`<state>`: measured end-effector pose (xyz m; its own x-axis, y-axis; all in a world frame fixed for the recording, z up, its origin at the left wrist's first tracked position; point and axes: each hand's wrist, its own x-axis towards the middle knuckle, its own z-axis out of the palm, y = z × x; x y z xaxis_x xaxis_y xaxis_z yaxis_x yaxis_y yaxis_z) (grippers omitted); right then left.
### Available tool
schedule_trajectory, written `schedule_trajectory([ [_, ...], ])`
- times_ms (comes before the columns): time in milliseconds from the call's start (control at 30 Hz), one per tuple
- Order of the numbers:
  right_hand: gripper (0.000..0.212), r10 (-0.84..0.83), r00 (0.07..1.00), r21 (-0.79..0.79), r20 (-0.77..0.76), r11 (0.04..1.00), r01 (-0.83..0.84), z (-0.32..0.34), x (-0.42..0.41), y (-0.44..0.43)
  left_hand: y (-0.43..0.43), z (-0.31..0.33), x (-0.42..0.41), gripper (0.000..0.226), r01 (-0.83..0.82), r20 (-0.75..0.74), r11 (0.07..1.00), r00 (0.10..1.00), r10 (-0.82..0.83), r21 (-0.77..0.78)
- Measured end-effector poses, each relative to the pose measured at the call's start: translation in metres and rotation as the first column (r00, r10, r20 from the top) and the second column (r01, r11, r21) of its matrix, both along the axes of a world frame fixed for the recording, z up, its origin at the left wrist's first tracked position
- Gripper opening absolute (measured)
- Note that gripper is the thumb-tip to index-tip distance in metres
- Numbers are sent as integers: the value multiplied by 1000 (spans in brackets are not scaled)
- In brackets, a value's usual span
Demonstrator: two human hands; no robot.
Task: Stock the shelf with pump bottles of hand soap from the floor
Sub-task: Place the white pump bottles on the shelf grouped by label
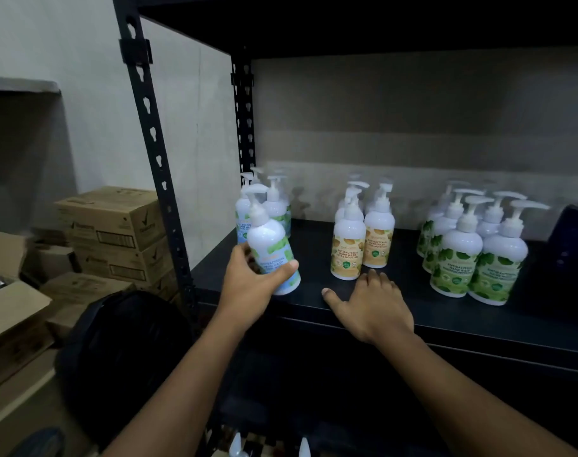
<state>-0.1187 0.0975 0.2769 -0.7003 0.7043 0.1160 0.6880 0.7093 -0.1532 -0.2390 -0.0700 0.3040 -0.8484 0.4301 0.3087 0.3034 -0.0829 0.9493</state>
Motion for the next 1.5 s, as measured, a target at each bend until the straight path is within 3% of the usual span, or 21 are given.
schedule_trajectory([
  [300, 103, -4, 999, 64, 39, 998, 2, -1, 0, 0, 18, -12, -49, 52, -131, -98, 976, 989, 115, -172],
  [500, 106, -17, 998, 48, 53, 999, 14, -1, -1, 0, 10, -20, -54, 49, -192, -151, 961, 975, 164, -197],
  [667, 106, -20, 998, 35, 53, 999, 18, -1, -1, 0, 9, -27, -52, 72, -304, -179, 927, 946, 269, -219],
  [1000, 105, -29, 998, 53, 56, 998, 26, -2, -2, 0, 8, -13, -66, 55, -404, -132, 856, 915, 382, -324],
  [1500, 104, -30, 998, 59, 59, 998, 27, -1, -3, 0, 26, -4, -90, 50, -469, -134, 773, 878, 459, -427],
])
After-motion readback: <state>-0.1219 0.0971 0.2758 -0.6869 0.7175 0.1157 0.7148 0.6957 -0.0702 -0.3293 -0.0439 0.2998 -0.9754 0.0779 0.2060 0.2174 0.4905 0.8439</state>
